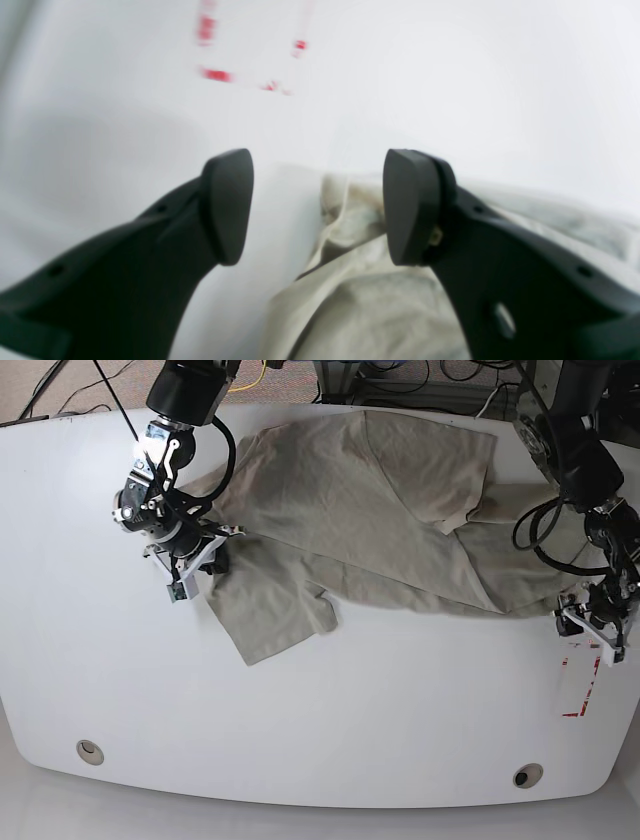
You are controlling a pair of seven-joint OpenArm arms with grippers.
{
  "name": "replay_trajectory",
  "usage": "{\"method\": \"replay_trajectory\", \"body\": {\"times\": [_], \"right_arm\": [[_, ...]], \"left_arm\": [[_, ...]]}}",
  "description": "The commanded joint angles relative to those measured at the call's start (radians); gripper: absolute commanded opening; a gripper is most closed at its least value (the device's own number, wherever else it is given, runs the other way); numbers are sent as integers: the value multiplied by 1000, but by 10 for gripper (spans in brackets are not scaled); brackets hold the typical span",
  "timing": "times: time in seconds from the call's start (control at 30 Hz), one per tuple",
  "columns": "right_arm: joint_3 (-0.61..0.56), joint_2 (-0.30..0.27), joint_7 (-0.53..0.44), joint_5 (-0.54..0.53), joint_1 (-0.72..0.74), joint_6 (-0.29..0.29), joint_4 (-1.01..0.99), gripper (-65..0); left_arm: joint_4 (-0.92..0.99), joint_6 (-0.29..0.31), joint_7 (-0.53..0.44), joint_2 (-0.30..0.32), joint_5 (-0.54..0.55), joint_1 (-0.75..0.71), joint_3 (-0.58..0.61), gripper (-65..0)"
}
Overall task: Layout the t-shirt on the table in an organized manner, then fold the t-shirt properly
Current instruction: 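Release and regrasp the shirt hem with the left gripper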
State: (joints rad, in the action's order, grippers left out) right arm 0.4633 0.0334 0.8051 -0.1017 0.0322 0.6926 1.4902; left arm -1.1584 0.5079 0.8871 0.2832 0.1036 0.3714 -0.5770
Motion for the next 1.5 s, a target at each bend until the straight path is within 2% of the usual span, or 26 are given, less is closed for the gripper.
{"method": "replay_trajectory", "body": {"times": [0.0, 0.23, 0.53, 0.63, 0.7, 0.77, 0.8, 1.07, 1.47], "right_arm": [[-1, -3, -13, -7, 13, 6, 14, -650], [-1, -3, -13, -7, 10, 6, 16, -650], [-1, -3, -13, -7, 10, 6, 17, -650], [-1, -3, -13, -7, 10, 6, 19, -650], [-1, -3, -13, -7, 10, 6, 19, -650], [-1, -3, -13, -7, 10, 6, 22, -650], [-1, -3, -11, -7, 11, 6, 25, -650], [-4, -2, 0, -8, 13, 6, 119, -650], [-47, 1, 133, -8, 54, 6, 313, -650]], "left_arm": [[82, 4, -61, 17, 12, 24, 59, -261], [208, 4, -148, 17, 12, 22, 105, -261], [255, 4, -171, 17, 12, 15, 107, -281], [255, 4, -171, 17, 12, 15, 107, -401], [255, 4, -171, 18, 12, 15, 107, -531], [255, 4, -170, 20, 11, 15, 107, -632], [255, 4, -168, 21, 11, 15, 107, -650], [211, 13, -153, 23, 14, 13, 107, -650], [-269, 130, 80, 18, 18, -45, 101, -650]]}}
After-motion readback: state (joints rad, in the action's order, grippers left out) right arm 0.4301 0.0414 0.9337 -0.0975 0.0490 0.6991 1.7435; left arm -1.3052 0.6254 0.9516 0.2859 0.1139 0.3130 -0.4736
